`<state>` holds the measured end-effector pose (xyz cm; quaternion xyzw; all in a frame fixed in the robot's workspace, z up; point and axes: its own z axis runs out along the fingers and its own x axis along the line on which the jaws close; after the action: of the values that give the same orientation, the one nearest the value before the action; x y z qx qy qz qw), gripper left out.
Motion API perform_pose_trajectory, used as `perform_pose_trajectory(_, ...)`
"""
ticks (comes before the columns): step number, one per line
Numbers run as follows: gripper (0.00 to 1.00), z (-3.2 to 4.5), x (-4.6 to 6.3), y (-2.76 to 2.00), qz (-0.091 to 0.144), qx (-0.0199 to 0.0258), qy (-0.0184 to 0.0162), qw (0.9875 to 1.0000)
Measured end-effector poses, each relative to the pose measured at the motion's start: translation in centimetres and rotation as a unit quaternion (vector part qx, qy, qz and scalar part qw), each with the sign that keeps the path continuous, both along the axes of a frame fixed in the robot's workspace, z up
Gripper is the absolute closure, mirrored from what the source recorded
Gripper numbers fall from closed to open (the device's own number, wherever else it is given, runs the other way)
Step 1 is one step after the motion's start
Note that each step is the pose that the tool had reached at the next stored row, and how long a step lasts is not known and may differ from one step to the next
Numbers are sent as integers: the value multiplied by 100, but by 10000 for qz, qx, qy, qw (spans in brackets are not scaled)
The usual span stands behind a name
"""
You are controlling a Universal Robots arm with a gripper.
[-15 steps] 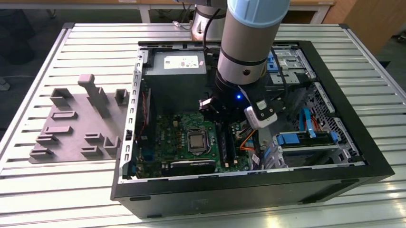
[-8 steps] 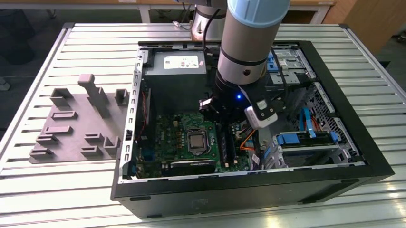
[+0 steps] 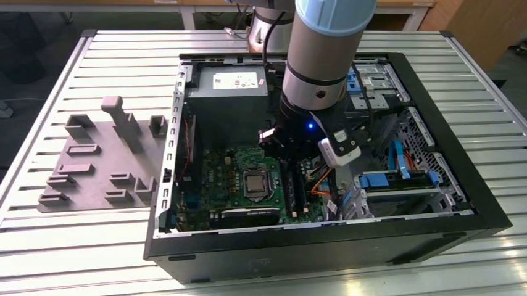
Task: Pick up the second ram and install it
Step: 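Press down the second ram until it locks into place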
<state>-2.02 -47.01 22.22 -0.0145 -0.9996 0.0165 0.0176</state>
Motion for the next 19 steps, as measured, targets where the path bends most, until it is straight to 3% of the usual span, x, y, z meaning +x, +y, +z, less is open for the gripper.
perform_pose_trajectory(19,86,-24,8,0,13,0,21,10000)
